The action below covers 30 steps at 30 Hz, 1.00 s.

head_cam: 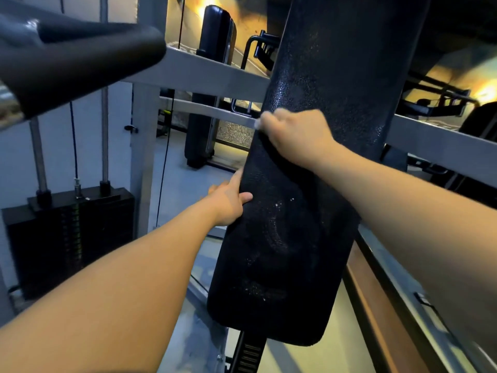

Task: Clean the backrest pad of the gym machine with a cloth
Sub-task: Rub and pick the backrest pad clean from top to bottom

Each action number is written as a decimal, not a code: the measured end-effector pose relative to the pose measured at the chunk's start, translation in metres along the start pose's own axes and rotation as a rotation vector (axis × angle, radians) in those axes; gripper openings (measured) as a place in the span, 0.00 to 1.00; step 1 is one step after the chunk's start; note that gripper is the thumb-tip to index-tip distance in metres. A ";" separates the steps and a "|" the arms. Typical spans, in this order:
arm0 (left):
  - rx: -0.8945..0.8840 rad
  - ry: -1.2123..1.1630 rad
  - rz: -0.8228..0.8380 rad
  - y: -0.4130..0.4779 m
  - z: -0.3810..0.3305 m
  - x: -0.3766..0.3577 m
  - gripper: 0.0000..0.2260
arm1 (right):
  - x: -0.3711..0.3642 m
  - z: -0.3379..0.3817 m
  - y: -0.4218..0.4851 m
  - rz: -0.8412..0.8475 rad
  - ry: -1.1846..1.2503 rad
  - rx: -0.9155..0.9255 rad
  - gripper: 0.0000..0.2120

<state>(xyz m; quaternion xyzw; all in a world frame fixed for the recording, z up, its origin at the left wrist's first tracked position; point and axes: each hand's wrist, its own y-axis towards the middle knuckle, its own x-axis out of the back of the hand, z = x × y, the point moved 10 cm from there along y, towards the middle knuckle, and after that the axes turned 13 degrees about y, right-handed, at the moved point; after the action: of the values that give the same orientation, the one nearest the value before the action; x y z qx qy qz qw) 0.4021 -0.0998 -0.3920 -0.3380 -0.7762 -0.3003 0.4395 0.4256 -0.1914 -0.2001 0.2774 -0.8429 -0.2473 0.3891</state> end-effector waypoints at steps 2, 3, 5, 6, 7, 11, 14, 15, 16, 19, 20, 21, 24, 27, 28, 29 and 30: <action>0.009 0.002 0.020 -0.001 0.000 0.000 0.33 | 0.015 -0.030 0.019 -0.099 -0.021 -0.225 0.05; 0.018 0.011 0.037 -0.001 0.000 0.000 0.32 | 0.016 -0.029 0.020 -0.116 0.001 -0.273 0.06; 0.038 0.029 0.065 -0.001 0.000 0.000 0.31 | 0.002 -0.003 0.006 -0.041 0.043 -0.230 0.08; 0.045 0.036 0.067 0.000 0.001 0.000 0.30 | -0.008 0.017 -0.007 0.025 0.057 -0.160 0.09; 0.041 0.041 0.064 0.001 0.002 0.001 0.29 | -0.017 0.035 -0.023 0.090 0.082 -0.074 0.09; 0.034 0.030 0.052 0.000 0.003 0.000 0.29 | -0.006 0.014 -0.026 0.064 0.036 -0.009 0.06; 0.042 0.022 0.060 -0.003 0.000 0.002 0.30 | 0.027 -0.049 -0.024 -0.120 -0.022 -0.305 0.05; 0.044 0.023 0.062 -0.003 0.000 0.002 0.30 | 0.031 -0.056 -0.028 -0.138 -0.027 -0.384 0.07; 0.044 0.023 0.063 -0.003 -0.001 0.003 0.30 | 0.028 -0.053 -0.034 -0.134 -0.011 -0.428 0.08; 0.048 0.012 0.068 -0.001 0.001 0.000 0.29 | -0.001 -0.003 -0.054 0.037 0.086 -0.333 0.10; 0.048 0.011 0.063 0.001 0.001 -0.001 0.30 | -0.010 0.009 -0.060 0.074 0.103 -0.235 0.10; 0.052 0.013 0.060 0.003 0.003 -0.003 0.30 | -0.010 0.010 -0.061 0.091 0.092 -0.139 0.10; 0.061 0.036 0.064 0.007 0.005 -0.007 0.30 | 0.016 -0.042 -0.050 0.054 -0.016 -0.188 0.06; 0.063 0.019 0.075 0.006 0.005 -0.007 0.30 | 0.025 -0.076 -0.047 0.001 0.006 -0.480 0.09; 0.064 0.012 0.073 0.005 0.005 -0.006 0.29 | 0.020 -0.063 -0.050 0.002 0.047 -0.509 0.09; 0.070 0.007 0.064 0.004 0.005 -0.006 0.29 | 0.010 -0.041 -0.055 0.043 0.096 -0.486 0.10; 0.080 0.007 0.054 0.003 0.005 -0.005 0.29 | -0.002 -0.014 -0.063 0.108 0.144 -0.422 0.11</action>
<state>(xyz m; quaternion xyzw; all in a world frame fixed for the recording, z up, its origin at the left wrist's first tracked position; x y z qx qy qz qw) 0.4042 -0.0953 -0.3984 -0.3402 -0.7766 -0.2582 0.4632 0.4548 -0.2388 -0.2332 0.1611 -0.7563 -0.3765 0.5103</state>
